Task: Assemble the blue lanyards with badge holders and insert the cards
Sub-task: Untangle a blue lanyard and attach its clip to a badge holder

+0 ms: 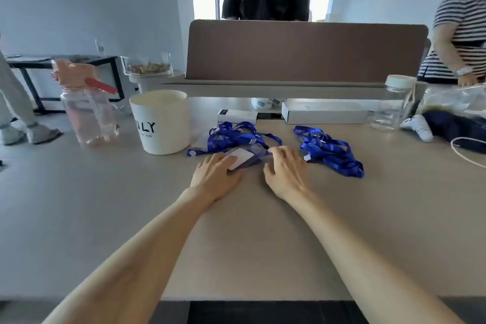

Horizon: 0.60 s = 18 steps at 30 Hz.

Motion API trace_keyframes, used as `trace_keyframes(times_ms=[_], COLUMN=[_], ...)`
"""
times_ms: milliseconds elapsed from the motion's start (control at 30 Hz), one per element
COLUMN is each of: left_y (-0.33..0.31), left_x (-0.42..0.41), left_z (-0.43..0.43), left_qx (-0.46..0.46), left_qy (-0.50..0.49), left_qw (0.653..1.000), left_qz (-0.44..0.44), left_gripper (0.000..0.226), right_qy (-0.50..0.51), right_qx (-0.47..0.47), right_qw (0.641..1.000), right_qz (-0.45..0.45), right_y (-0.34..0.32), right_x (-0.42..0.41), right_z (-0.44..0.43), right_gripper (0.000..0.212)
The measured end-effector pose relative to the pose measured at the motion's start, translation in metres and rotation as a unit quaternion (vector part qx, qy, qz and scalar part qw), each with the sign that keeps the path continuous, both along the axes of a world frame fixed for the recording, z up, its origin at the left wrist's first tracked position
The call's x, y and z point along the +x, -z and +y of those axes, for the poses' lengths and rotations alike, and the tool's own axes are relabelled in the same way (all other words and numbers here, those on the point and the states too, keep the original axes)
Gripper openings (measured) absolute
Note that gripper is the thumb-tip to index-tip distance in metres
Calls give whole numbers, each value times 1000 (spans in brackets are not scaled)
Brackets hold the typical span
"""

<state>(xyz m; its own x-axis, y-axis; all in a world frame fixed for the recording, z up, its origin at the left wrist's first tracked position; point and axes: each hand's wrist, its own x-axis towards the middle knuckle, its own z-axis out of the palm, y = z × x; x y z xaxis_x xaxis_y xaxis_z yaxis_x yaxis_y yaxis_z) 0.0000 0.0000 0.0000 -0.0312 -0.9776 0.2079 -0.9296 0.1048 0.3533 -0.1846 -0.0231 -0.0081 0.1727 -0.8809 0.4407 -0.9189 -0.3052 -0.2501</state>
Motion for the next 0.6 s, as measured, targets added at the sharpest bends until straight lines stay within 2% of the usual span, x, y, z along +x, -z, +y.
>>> trace_keyframes(times_ms=[100, 167, 233, 333, 433, 500, 600], left_y=[5, 6, 1, -1, -1, -2, -3], left_x=[9, 16, 20, 23, 23, 25, 27], left_z=[9, 16, 17, 18, 13, 9, -1], left_qx=[-12, 3, 5, 38, 59, 61, 53], left_qy=[-1, 3, 8, 33, 48, 56, 94], left_qw=[1000, 1000, 998, 994, 992, 991, 989], left_qz=[13, 31, 66, 96, 97, 105, 96], left_gripper=[52, 56, 58, 67, 67, 65, 68], right_qy=[-4, -46, -103, -154, -141, -120, -109], right_qx=[26, 32, 41, 115, 140, 122, 82], right_qw=[999, 997, 993, 981, 980, 985, 990], right_qz=[36, 52, 34, -10, 6, 13, -23], right_y=[2, 2, -2, -3, -3, 0, 2], right_x=[3, 7, 11, 14, 13, 11, 7], right_z=[3, 6, 3, 0, -7, -13, -19], right_gripper=[52, 56, 57, 54, 52, 47, 42])
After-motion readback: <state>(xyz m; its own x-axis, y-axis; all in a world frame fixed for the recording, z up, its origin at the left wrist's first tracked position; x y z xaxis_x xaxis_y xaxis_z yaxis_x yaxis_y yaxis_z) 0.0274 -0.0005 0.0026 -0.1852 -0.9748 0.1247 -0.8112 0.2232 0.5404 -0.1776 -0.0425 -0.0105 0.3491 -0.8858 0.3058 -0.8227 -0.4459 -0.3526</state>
